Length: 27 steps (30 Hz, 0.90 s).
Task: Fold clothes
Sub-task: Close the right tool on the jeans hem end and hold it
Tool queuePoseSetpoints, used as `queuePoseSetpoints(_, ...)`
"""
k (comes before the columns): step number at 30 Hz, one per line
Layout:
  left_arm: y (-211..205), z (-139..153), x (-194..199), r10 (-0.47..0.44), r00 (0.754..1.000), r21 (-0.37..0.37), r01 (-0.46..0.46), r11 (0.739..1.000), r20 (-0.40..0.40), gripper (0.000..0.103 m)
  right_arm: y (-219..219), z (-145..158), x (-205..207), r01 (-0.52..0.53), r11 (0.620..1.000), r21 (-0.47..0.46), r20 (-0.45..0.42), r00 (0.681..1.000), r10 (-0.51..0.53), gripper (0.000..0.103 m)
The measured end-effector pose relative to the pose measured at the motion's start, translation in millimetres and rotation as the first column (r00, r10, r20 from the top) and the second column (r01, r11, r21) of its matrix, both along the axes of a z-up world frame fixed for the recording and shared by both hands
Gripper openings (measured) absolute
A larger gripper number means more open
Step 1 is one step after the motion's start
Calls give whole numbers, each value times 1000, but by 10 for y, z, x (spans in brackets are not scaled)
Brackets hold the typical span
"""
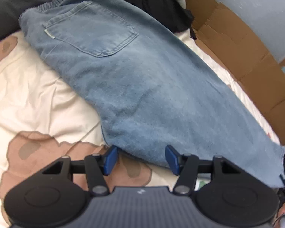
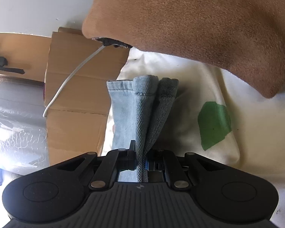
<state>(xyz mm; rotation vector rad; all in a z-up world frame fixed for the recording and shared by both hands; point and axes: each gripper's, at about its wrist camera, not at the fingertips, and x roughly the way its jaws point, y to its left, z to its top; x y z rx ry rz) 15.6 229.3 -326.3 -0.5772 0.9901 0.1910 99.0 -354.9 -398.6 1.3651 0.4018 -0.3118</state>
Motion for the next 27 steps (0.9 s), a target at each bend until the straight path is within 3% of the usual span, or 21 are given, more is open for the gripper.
queuePoseSetpoints(7,269,38,-143,121,992,-57,-119,991,28,58,-13,59,35,3,1000,11,-31,1000,-3,7)
queuePoseSetpoints(12,442,-59,-17,78,995,-83,-73,994,68,59,-4,159,58,5,1000,8,-60,998,-4,7)
queuePoseSetpoints(18,604,-304,52,83,993,-183,-66,981,86,59,-27,319,135,-36,999,-30,-89,995,33,7)
queuePoseSetpoints(24,668,-481,14,47,994,-339,-11,941,99,58,-35,407,87,5,1000,20,-60,998,-3,7)
queuePoseSetpoints(26,735,-505,-48,82,989,-403,-25,915,123,44,-43,373,60,31,999,42,-60,998,-28,7)
queuePoseSetpoints(27,769,-517,-80,101,986,-435,-33,900,135,43,-40,349,55,35,998,46,-61,998,-32,6)
